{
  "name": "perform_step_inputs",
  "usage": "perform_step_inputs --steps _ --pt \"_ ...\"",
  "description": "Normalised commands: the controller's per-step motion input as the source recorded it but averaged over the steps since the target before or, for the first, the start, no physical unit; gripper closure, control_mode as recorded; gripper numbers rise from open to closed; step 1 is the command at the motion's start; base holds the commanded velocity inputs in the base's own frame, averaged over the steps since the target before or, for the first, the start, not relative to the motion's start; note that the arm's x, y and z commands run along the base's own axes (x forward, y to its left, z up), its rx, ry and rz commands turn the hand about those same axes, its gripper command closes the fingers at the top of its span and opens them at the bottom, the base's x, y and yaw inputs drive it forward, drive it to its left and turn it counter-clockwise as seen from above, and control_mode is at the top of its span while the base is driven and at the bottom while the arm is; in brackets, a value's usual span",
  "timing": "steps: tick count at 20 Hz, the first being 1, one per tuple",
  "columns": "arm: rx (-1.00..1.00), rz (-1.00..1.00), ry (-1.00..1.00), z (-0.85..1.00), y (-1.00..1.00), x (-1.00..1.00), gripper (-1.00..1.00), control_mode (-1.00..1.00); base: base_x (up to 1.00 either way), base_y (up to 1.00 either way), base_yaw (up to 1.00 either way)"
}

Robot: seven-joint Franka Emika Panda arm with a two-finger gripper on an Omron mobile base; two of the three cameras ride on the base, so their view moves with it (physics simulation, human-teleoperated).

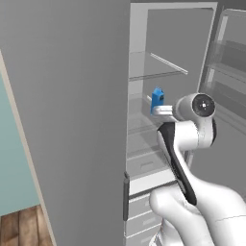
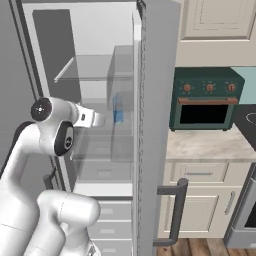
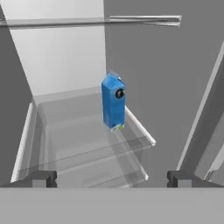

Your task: Take a sugar cube from the saucer and place it inside the coffee. Then, grab milk from the fridge and place it next to the coffee on the counter to sweeten the coffee.

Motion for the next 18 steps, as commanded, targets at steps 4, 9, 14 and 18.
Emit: perform_step_inputs --steps 4,9,14,18 --pt "0.07 0.0 0.06 0.0 -0.18 0.31 -1.0 -1.0 0.0 0.0 0.0" --pt "0.03 -0.01 0.09 -0.09 -0.06 0.29 -1.0 -1.0 0.0 0.0 0.0" --pt "0.02 -0.02 0.08 -0.17 -0.01 0.34 -1.0 -1.0 0.0 0.0 0.0" --pt "0.03 -0.04 0.09 -0.2 -0.04 0.43 -1.0 -1.0 0.0 0.0 0.0"
